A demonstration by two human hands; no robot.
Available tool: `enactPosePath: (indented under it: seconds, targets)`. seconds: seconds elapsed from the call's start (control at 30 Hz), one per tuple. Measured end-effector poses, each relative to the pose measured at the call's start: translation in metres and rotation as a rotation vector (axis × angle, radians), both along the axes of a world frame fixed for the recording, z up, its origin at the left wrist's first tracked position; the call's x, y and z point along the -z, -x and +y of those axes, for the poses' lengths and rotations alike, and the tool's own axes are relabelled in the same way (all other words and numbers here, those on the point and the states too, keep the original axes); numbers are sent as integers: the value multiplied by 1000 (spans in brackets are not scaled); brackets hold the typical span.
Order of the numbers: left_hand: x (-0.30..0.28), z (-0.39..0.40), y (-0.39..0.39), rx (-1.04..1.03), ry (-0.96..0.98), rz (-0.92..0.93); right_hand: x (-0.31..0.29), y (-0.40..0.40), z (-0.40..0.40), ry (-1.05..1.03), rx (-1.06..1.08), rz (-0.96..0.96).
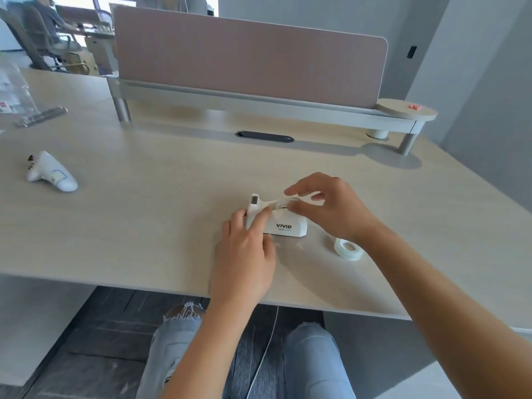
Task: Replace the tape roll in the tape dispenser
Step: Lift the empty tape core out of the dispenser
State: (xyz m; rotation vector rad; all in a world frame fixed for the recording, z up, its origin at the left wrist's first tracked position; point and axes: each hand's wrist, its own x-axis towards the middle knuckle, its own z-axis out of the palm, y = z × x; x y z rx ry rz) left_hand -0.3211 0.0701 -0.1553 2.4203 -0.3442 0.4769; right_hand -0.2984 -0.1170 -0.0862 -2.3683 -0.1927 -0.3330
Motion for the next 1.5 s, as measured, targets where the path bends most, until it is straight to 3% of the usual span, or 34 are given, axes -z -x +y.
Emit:
enactPosePath:
  seconds: [0.2, 0.47, 0.83, 1.03, 1.23, 1.3, 1.37, 1.5]
  targets:
    - [4, 0, -3, -9, 15, -3, -9, -21, 11, 238, -100, 6]
    - [2, 1, -3, -16, -16, 9, -6, -17, 3, 248, -126, -40]
    - [-3, 2, 0, -12, -14, 34, 28, -7, 4, -144, 26, -240]
    - [-3, 3, 1, -23, 29, -21, 13, -9, 13, -467, 128, -220]
    - [-12, 7, 12, -49, 536, -338, 5, 19, 18, -758, 167, -80]
    - [-24, 2, 18, 17, 762, -206, 2, 33, 22, -803, 139, -50]
    - [-37, -6, 25, 100, 962, 44, 1, 46, 26, -813, 134, -31]
    - [-49, -15, 31, 191, 1118, 293, -3, 65, 27, -812, 172, 5]
